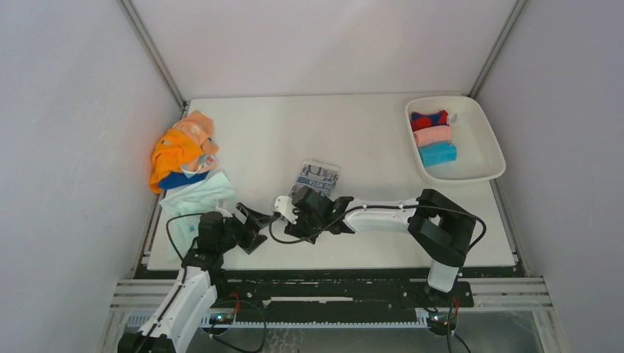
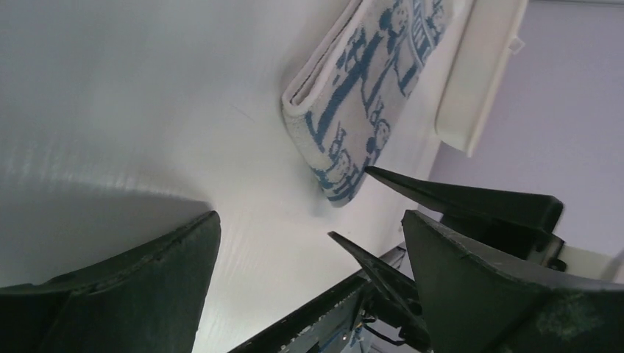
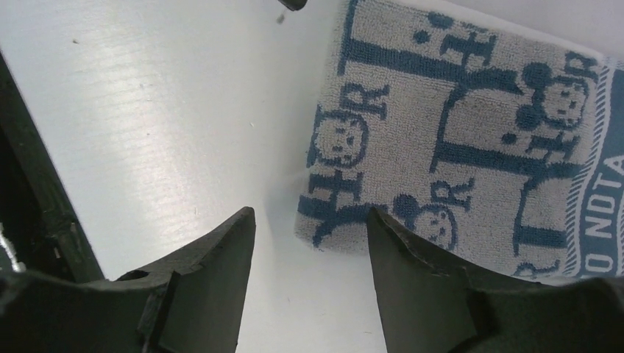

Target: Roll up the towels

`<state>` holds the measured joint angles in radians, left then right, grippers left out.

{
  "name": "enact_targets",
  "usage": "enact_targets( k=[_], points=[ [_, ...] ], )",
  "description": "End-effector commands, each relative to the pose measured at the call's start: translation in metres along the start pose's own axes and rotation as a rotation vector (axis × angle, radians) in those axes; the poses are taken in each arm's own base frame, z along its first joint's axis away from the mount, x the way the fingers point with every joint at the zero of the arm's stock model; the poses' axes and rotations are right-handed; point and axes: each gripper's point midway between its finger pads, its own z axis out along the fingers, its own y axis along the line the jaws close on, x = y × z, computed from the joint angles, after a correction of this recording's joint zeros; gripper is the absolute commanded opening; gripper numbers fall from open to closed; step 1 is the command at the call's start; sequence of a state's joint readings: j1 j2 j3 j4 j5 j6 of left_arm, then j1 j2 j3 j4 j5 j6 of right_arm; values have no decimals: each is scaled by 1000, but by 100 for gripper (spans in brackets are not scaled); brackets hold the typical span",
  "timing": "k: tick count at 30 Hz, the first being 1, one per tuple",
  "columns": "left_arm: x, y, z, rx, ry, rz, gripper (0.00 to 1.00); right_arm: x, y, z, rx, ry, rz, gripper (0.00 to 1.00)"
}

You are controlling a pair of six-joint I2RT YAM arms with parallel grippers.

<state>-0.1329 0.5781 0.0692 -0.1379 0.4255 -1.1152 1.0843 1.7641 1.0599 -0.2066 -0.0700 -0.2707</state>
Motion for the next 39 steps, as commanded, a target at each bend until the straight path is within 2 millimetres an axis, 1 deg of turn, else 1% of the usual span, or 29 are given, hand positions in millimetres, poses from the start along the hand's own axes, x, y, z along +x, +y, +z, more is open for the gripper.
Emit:
enact_targets(
  k=[1, 5, 10, 13, 18, 21, 22, 24, 25, 27, 28, 30, 36, 39],
  points=[
    [6, 0, 1, 42, 27, -54, 100, -12, -6, 3, 39, -11, -28, 57],
    [-4, -4, -5, 5, -18, -16, 100, -5, -9, 8, 58, 14, -23, 56],
    [-6, 2, -3, -39, -20, -33, 100, 3, -9, 14, 57, 37, -11, 56],
    [-8, 1, -3, -48, -21, -30, 98, 11, -8, 18, 47, 60, 7, 54],
    [-15, -5, -5, -66, -49, -29, 96, 26, -6, 23, 40, 113, 38, 40],
    [-17, -8, -5, -73, -59, -33, 95, 40, -8, 26, 64, 166, 43, 34],
    [-17, -9, -5, -76, -61, -35, 95, 45, -8, 27, 73, 185, 40, 30],
    [-18, -10, -4, -84, -69, -39, 94, 53, -6, 28, 77, 213, 40, 25],
    [-18, -11, -3, -87, -70, -41, 94, 54, -4, 28, 66, 212, 48, 19],
    [-17, -14, -2, -97, -76, -48, 94, 51, 2, 26, 35, 188, 86, 4],
    [-16, -15, -1, -100, -76, -49, 94, 50, 8, 24, 1, 168, 111, 0],
    [-15, -17, 1, -107, -77, -61, 94, 39, 15, 20, -47, 107, 159, 0],
    [-12, -19, 10, -114, -81, -138, 94, 18, 33, 10, -214, -36, 306, 0],
    [-10, -25, 15, -114, -77, -153, 92, 10, 35, 6, -285, -100, 380, 0]
  ],
)
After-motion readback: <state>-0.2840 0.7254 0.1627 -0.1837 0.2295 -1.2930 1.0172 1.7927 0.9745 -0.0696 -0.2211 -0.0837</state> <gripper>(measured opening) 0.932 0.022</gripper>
